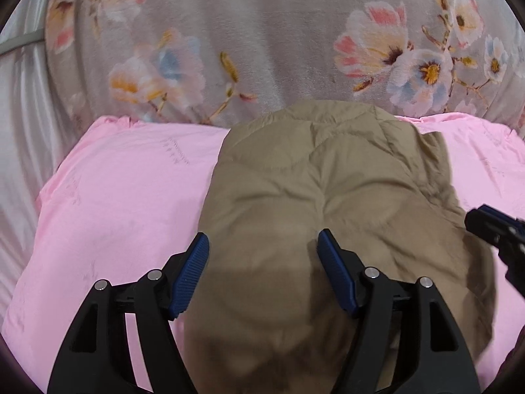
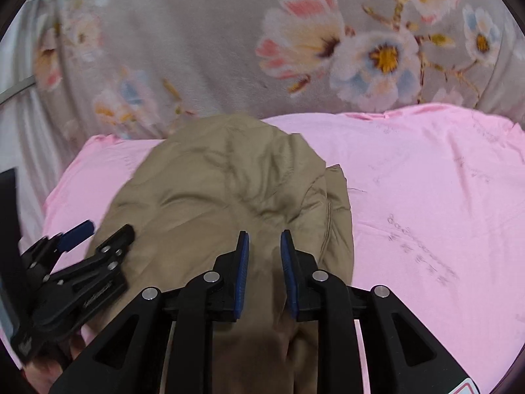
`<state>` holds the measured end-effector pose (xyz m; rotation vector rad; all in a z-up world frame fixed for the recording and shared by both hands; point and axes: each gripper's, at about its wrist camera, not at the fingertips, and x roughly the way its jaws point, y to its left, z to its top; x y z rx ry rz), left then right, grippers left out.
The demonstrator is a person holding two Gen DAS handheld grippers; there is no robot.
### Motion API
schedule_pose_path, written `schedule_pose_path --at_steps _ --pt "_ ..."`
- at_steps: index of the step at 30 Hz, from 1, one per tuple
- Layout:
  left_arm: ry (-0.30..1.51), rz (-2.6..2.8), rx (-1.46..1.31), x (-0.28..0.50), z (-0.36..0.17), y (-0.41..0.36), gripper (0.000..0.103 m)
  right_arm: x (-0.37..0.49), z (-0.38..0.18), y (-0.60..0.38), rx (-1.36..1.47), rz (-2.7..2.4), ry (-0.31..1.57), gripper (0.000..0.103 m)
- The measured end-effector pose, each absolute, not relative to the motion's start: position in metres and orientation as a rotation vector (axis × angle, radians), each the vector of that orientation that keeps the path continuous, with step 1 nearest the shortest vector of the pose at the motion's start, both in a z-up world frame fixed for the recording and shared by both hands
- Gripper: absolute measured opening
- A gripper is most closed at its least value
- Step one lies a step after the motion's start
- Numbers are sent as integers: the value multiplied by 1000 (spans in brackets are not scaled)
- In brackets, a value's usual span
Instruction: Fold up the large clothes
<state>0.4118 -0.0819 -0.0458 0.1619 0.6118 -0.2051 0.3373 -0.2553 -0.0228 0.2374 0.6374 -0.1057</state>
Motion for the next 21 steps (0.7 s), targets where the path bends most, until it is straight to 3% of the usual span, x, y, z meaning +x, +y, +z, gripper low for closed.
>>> schedule_pose_path --at_steps 6,21 --pt "681 -175 156 379 -50 -79 67 316 -46 -239 217 -101 742 21" --pt "638 -115 207 376 -83 -91 68 326 -78 -242 237 -104 753 21"
